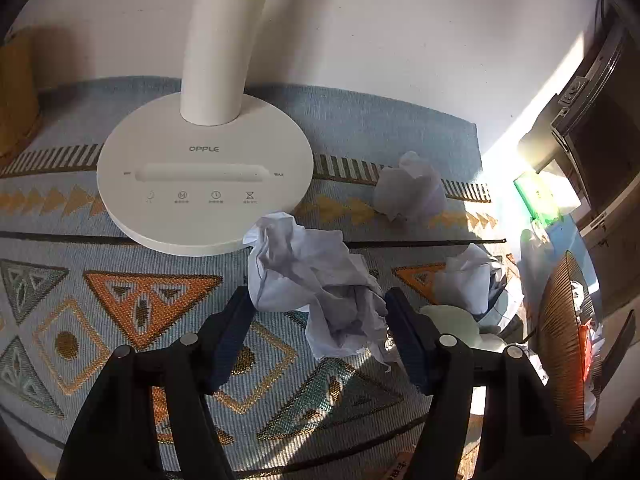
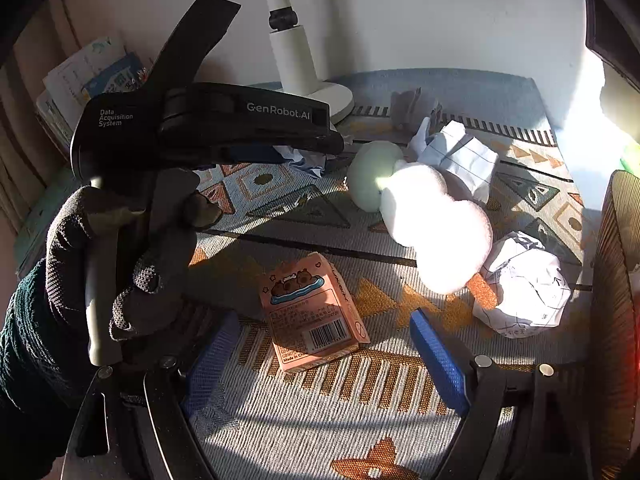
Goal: Organize objects
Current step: 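Grasp crumpled white paper with the left tool while the right reaches the pink box, then grasp the pink capybara box with the right tool while the left holds paper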
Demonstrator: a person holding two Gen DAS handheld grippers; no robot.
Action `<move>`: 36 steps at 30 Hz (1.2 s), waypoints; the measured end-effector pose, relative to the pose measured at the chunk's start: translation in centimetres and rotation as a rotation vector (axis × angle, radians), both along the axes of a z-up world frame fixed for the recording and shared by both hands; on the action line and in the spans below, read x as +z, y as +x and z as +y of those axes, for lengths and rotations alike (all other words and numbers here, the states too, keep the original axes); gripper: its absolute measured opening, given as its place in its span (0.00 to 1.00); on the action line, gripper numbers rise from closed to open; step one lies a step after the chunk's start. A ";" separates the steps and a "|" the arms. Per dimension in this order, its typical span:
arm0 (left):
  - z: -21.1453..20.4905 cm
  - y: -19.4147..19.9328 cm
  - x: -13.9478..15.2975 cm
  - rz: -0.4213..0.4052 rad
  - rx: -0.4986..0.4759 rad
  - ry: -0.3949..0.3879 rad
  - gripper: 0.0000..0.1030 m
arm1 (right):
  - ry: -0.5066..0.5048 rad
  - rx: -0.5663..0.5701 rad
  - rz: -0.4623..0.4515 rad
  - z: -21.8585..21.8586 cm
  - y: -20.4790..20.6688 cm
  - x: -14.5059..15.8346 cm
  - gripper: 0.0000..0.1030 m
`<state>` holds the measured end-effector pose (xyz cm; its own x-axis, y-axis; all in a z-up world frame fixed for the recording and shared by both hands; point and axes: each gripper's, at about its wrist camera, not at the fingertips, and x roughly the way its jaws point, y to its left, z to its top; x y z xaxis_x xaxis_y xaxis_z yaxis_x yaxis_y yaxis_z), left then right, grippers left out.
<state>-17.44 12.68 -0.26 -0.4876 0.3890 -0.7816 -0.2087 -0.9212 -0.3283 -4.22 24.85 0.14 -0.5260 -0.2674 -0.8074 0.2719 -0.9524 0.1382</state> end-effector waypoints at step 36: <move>-6.6 18.6 1.1 0.221 -0.017 -0.180 0.57 | 0.025 -0.186 0.042 -2.3 5.0 -0.9 0.58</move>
<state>1.15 6.09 0.88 -0.6486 0.2629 -0.7143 -0.2727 -0.9564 -0.1044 0.74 22.57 -0.80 -0.5981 -0.1426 -0.7886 0.0962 -0.9897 0.1059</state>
